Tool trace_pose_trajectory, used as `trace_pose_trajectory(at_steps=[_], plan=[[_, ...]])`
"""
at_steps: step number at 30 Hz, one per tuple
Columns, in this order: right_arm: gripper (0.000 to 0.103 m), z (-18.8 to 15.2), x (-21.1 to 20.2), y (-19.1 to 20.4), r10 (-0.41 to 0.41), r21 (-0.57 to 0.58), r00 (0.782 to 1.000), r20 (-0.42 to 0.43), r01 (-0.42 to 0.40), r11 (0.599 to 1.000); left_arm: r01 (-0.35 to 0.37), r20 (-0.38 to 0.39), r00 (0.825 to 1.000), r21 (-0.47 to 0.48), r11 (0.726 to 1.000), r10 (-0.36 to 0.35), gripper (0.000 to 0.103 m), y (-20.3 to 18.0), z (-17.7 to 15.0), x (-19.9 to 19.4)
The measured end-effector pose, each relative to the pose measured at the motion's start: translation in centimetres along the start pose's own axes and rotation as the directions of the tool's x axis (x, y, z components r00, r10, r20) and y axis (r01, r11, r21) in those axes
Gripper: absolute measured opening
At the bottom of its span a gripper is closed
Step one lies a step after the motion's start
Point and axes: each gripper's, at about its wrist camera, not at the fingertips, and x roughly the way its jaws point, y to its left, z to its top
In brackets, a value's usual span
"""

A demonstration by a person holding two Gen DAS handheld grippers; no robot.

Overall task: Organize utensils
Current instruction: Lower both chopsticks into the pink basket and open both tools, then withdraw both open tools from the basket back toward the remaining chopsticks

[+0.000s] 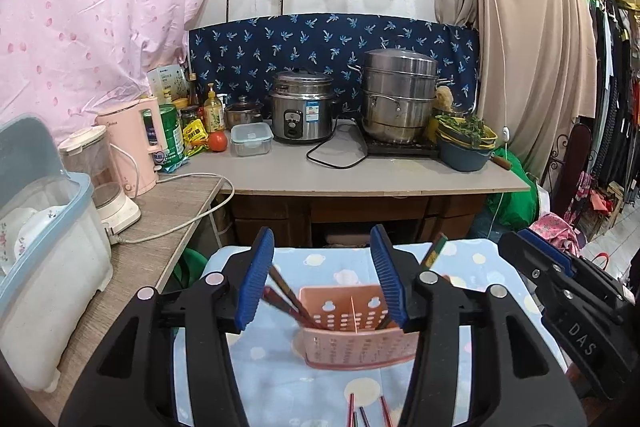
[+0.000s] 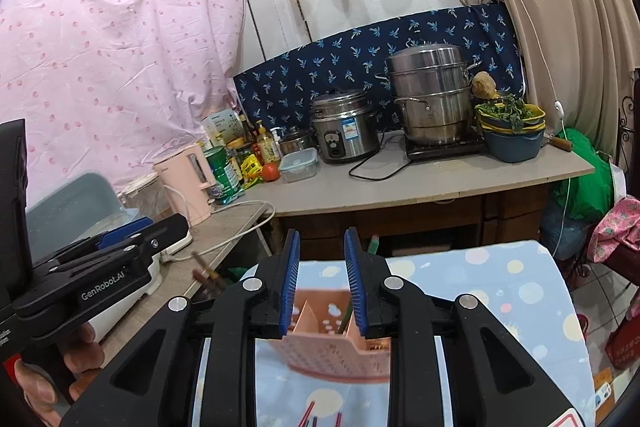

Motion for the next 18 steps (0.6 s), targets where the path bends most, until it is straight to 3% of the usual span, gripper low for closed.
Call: trace_pose_trajectory(at_steps=[5, 9, 18], plan=[[0.023, -2.7, -3.1, 0.6, 0.01, -0.003, 0.999, -0.041, -0.01, 1.0, -0.027, -0.017, 0.999, 0.045, 0.999, 0.028, 0.052, -0.1, -2.5, -2.5], [0.023, -5.7, -5.6, 1.4, -0.032, -0.053, 0.997, -0.064, 0.028, 0.998, -0.04, -0.051, 0.998, 0.072, 0.997, 0.044, 0.052, 0.2, -5.7, -4.2], [0.023, -12.4, -9.8, 1.8, -0.097, -0.106, 0.981, -0.168, 0.08, 0.991, -0.036, -0.146, 0.988, 0.052, 0.998, 0.043, 0.052, 2.0, -12.8, -7.1]])
